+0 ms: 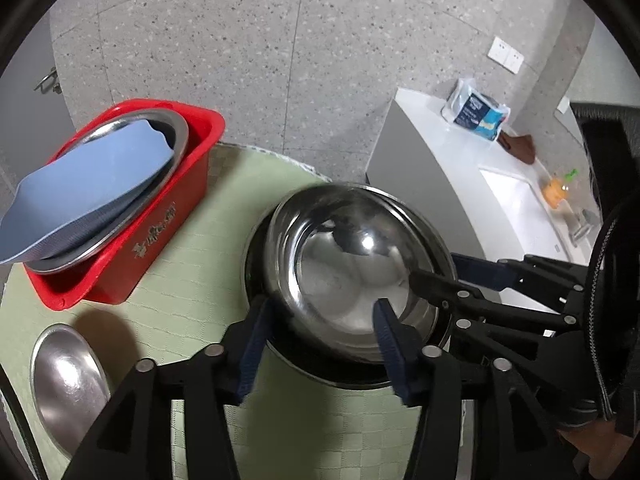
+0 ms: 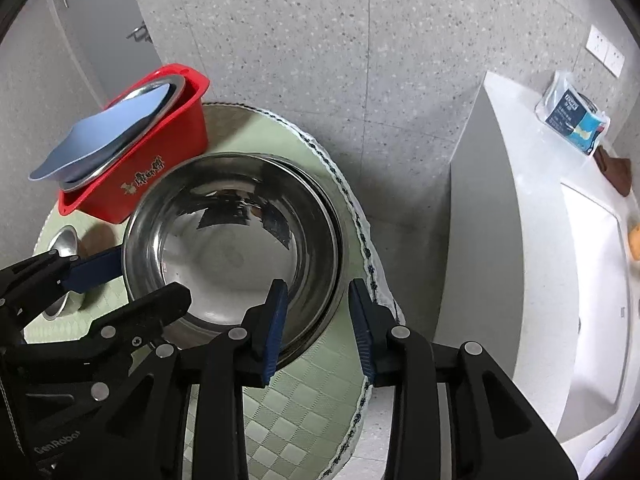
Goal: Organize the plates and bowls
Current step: 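Grasp the rim of another steel bowl with both grippers, then carry the steel bowl with both grippers and lower it onto the bowl stack, then grasp the rim of the stacked steel bowls with both grippers, then lift the bowl stack with both grippers and lower it into the red basin, then open both grippers and pull them back from the red basin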
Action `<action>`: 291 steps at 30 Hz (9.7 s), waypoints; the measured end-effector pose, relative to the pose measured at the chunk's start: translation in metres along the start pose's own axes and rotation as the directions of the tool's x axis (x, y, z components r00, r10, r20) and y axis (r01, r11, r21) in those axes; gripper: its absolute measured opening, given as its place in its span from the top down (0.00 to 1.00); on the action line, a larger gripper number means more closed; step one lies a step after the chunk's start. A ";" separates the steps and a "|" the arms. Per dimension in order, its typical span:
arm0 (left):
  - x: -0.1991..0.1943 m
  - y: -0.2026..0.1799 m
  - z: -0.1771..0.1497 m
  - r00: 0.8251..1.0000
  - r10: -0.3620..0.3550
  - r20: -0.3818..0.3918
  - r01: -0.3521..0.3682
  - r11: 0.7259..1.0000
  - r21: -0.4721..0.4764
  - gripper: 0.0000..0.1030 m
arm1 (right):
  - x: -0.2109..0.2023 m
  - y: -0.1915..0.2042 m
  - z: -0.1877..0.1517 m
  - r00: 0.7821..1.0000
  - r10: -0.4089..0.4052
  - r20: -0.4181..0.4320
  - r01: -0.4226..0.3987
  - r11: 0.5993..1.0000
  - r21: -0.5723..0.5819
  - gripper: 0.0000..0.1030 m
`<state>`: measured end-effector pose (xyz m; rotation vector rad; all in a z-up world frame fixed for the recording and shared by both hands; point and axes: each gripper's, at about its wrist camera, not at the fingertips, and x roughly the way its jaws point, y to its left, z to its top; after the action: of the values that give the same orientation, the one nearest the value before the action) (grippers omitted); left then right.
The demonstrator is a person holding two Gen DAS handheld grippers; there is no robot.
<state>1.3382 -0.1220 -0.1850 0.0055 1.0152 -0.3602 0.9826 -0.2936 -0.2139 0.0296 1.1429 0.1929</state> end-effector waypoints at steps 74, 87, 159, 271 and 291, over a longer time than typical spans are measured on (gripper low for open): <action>-0.147 0.101 -0.102 0.988 0.087 0.129 -0.061 0.979 -0.196 0.84 | -0.033 0.152 -0.007 0.956 0.285 0.068 -0.270 0.947 -0.172 0.80; -0.090 0.014 -0.069 0.994 0.044 0.104 -0.029 0.990 -0.137 0.82 | -0.045 0.047 0.019 0.959 0.268 0.098 -0.254 0.958 -0.130 0.80; -0.013 -0.024 -0.067 0.970 0.220 0.100 -0.168 0.911 -0.377 0.05 | 0.010 -0.058 0.004 0.937 0.346 0.043 -0.349 0.932 0.100 0.36; -0.131 0.177 -0.026 0.954 0.217 0.207 -0.141 0.934 -0.327 0.13 | -0.026 0.162 0.102 0.964 0.232 0.132 -0.223 0.971 -0.085 0.25; -0.318 0.061 -0.273 0.860 0.250 0.445 -0.159 0.959 -0.233 0.01 | -0.195 0.182 -0.083 0.903 0.175 0.393 -0.152 0.984 -0.089 0.17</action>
<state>0.9792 0.0747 -0.0764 -0.1386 0.5516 -0.0570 0.8042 -0.1535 -0.0504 0.1106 0.7242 0.3523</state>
